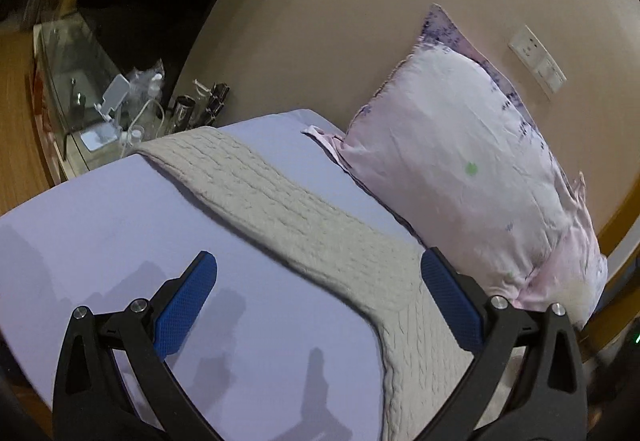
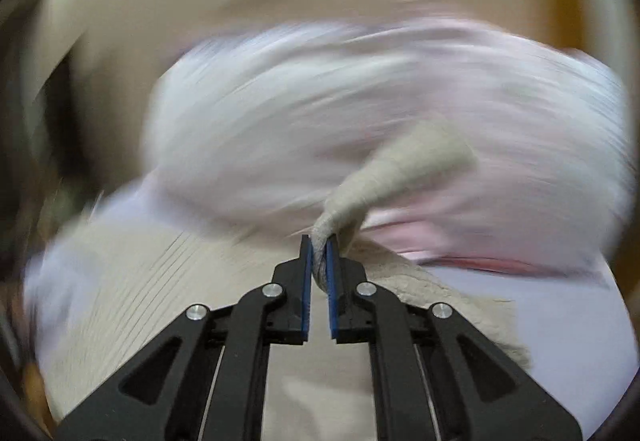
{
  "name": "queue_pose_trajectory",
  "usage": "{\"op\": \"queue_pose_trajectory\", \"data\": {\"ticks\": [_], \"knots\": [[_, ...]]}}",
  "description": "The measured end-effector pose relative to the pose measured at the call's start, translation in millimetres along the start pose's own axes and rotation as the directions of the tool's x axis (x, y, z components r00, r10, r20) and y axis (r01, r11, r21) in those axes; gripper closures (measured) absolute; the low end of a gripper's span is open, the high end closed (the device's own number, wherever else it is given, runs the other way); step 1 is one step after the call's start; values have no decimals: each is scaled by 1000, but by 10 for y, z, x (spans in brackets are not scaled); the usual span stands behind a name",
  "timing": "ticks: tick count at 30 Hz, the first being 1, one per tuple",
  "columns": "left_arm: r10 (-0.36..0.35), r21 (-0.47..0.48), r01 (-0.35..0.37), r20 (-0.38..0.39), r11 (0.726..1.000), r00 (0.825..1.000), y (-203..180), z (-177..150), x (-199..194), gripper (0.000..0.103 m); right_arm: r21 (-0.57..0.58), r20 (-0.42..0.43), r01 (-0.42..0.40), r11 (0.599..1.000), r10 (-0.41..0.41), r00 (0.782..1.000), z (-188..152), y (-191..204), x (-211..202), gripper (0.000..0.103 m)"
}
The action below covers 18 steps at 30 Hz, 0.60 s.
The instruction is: Fold small clothes
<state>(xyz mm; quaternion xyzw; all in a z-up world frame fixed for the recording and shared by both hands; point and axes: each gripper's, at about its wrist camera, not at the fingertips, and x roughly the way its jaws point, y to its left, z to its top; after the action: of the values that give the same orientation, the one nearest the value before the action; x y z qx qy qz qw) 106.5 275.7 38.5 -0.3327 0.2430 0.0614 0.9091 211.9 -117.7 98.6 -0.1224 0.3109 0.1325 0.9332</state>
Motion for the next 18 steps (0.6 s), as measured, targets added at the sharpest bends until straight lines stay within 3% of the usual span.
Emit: {"op": "queue_pose_trajectory", "data": {"ticks": [1,3,5,7,9,11,15,18], "knots": [[5,-12,-6,-8,1000,1000,24,39,52,1,-78,-75,-63,995,57,996,-79,388,185,91],[5,-51,-6,-27,999,1000,116,123,154,1,-132,-132,-110,985,92,987,-203,676,301,76],[4,-114,-10,-49,993,999,240,170,227,1,-110,-109,-128,986,116,987,-267,640,214,48],[22,-176,-33,-64,984,998,367,228,317,3,-34,-80,-116,993,113,990,-264,442,89,40],[42,-228,-59,-78,972,996,495,291,418,8,90,-56,-104,990,109,992,-305,95,-102,37],[73,-277,-92,-78,957,994,620,363,503,20,191,-38,-83,978,92,995,-376,-201,-266,33],[96,-331,-113,-66,937,993,769,484,595,33,283,-33,-16,959,26,999,-546,-617,-434,31],[134,-349,-162,-103,923,986,861,576,700,66,322,-13,11,947,-7,1000,-628,-840,-535,31]]}}
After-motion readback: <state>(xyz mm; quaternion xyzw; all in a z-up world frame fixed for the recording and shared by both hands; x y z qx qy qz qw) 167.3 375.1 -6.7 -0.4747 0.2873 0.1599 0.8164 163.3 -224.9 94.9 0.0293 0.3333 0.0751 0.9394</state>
